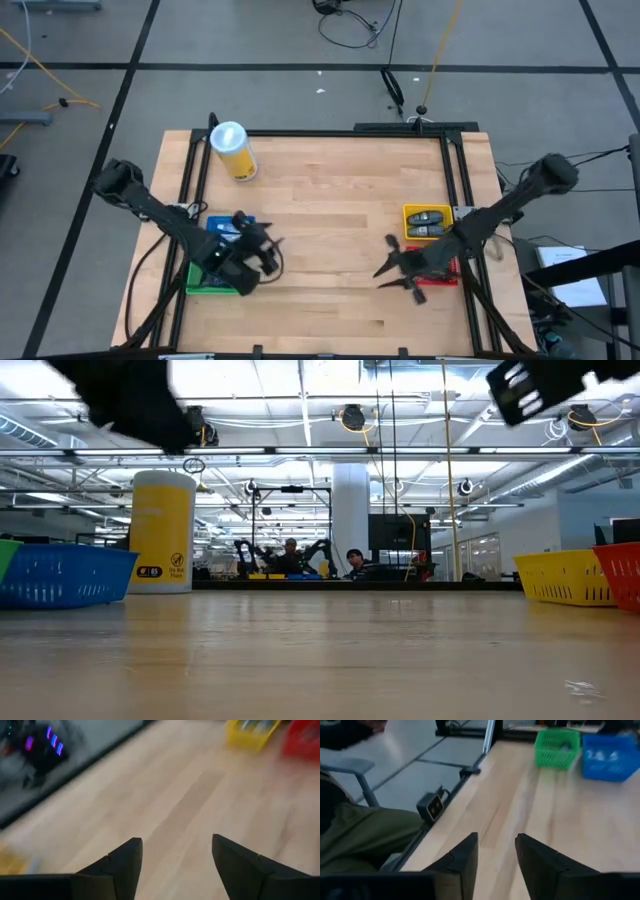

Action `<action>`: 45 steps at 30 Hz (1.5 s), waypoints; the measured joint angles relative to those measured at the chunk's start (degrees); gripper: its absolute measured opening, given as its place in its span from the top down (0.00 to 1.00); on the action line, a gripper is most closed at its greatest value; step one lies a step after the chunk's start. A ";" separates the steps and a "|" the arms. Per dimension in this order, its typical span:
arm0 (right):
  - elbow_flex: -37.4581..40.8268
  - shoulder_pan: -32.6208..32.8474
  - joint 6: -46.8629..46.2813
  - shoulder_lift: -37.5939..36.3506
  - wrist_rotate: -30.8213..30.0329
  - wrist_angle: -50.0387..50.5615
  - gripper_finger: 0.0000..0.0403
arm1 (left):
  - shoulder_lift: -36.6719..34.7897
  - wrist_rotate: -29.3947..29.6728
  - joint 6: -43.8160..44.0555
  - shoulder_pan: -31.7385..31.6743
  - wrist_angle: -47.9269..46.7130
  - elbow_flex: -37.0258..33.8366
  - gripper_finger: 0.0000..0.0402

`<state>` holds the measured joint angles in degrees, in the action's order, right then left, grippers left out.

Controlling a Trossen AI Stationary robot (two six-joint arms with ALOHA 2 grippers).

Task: Pick & Place Travel size toiletries
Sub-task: Return to Home Position

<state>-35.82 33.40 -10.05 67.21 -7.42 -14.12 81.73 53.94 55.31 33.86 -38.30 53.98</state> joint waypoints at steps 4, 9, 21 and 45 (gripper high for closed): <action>0.01 -0.83 0.29 -13.81 0.04 13.14 0.75 | 2.40 2.99 -17.37 0.34 20.75 0.00 0.45; 0.47 -1.19 0.85 -27.19 -0.03 25.12 0.81 | 6.20 0.15 -30.67 -0.43 37.54 0.02 0.48; 17.51 -5.60 3.93 -46.39 4.45 20.08 0.94 | 10.78 -9.29 -35.02 -7.47 43.64 0.00 0.55; 34.76 -20.29 6.53 -67.00 7.39 8.32 1.00 | 10.91 -33.85 -51.48 -27.74 60.23 -0.02 0.66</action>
<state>-1.06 13.11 -3.53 0.20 -0.03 -5.80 92.64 20.09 3.83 6.12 21.93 53.95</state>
